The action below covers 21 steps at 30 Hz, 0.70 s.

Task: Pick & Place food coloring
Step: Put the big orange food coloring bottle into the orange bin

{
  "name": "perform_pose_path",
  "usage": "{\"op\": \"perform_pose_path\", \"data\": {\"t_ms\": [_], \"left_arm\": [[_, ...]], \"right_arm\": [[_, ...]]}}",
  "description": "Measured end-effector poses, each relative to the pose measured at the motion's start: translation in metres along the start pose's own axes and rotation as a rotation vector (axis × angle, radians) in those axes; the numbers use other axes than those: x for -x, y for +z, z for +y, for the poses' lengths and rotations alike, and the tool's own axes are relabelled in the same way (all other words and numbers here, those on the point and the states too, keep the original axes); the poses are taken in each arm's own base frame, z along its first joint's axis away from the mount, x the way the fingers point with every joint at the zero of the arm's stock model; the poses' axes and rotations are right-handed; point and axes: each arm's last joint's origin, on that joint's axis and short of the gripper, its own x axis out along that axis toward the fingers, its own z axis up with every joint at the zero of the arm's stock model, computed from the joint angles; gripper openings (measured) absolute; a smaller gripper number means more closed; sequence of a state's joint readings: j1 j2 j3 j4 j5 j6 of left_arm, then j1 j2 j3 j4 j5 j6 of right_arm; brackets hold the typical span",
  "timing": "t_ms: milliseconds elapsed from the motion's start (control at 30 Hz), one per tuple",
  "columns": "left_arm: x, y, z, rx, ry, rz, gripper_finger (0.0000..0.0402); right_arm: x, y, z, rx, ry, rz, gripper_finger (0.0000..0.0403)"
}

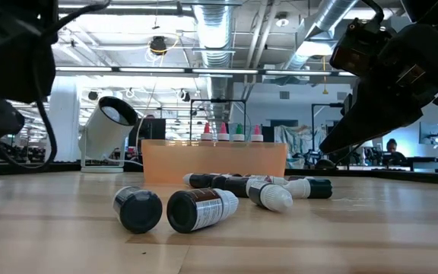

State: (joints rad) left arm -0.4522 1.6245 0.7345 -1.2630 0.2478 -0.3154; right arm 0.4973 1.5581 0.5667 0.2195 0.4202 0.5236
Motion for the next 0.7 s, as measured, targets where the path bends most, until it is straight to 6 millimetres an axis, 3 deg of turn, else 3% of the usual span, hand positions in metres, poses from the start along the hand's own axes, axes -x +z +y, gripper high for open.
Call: {"op": "perform_pose_path", "data": {"t_ms": [200, 533, 700], "left_arm": [[-0.0016, -0.0042, 0.0016, 0.012, 0.007, 0.044, 0.0217], [-0.0015, -0.0012, 0.0000, -0.011, -0.026, 0.018, 0.0124], [0.0002, 0.0017, -0.0016, -0.025, -0.044, -0.011, 0.0106]], "right_arm": [[0.0000, 0.0000, -0.0001, 0.000, 0.000, 0.000, 0.0001], [0.0000, 0.0000, -0.0001, 0.000, 0.000, 0.000, 0.0001], [0.0000, 0.0000, -0.0001, 0.000, 0.000, 0.000, 0.0001]]}}
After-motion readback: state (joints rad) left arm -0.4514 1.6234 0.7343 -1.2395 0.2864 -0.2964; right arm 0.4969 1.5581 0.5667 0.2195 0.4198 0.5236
